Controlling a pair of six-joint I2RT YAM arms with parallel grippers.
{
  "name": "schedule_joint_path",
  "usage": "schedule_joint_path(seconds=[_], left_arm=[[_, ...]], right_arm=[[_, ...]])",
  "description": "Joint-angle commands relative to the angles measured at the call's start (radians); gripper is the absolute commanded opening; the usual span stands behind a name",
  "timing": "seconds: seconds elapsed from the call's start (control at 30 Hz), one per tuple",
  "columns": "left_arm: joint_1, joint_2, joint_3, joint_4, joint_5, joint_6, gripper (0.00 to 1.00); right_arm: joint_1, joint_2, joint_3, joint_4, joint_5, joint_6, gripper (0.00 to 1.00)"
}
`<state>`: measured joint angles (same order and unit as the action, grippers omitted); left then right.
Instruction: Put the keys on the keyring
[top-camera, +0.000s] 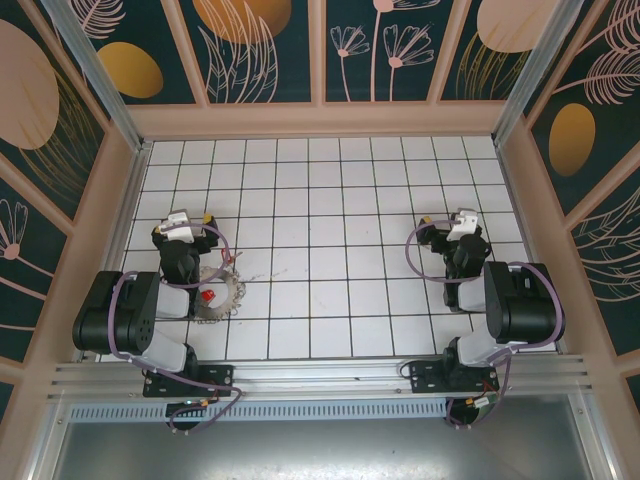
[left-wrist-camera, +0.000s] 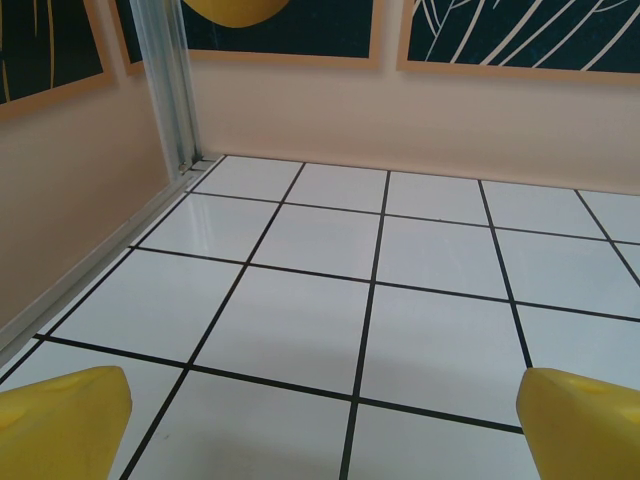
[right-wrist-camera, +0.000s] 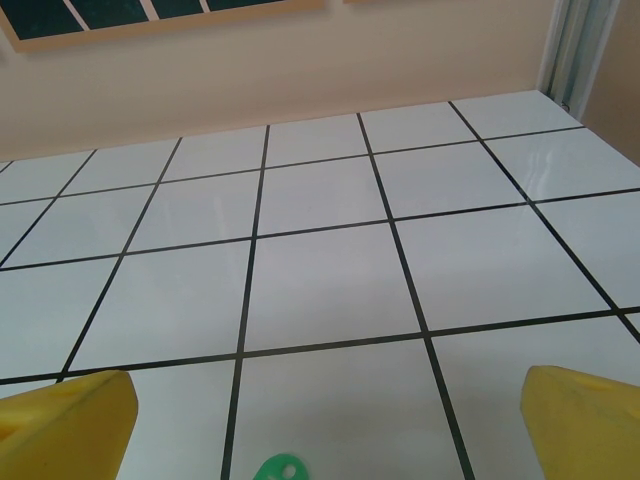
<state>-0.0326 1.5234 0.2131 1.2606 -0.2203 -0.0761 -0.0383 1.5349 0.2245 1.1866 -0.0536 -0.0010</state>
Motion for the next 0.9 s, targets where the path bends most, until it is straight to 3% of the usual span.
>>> schedule_joint_path(seconds=[0.0,0.17,0.27,0.43,0.53,0.6,0.7,0.87], left_arm=[[0.007,-0.012,0.014,0.024,0.012,-0.002,0.99],[0.006,-0.106,0.017,-0.064,-0.001,-0.012,0.99],[0.007,-0.234,0.025,-0.223,-0.078,-0.081,0.99],[0.007,-0.469,0.139,-0.669,-0.195,-0.219,0.99],[0.007,-0.563,0.216,-0.902,-0.268,-0.406,0.99],[0.006,-0.598,0.248,-0.970,-0.158,-0.411,0.99],[0.007,-0.611,0.286,-1.037,0.075,-0.449,0.99],[0.007,-0.522,0.344,-1.165,0.340,-0.541,0.98]], right_arm=[[0.006,-0.001,0.006,0.058,-0.002,-0.001,0.99],[0.027,-0.025,-0.028,0.101,0.019,-0.020,0.99],[0.034,-0.099,-0.011,0.019,0.042,-0.019,0.99],[0.026,-0.308,0.226,-0.642,0.095,0.149,0.99],[0.022,-0.363,0.355,-0.953,0.155,0.375,0.99],[0.014,-0.370,0.397,-1.073,0.015,0.426,0.99],[0.019,-0.404,0.375,-1.061,-0.250,0.462,0.96],[0.092,-0.502,0.295,-0.979,-0.302,0.601,0.95]])
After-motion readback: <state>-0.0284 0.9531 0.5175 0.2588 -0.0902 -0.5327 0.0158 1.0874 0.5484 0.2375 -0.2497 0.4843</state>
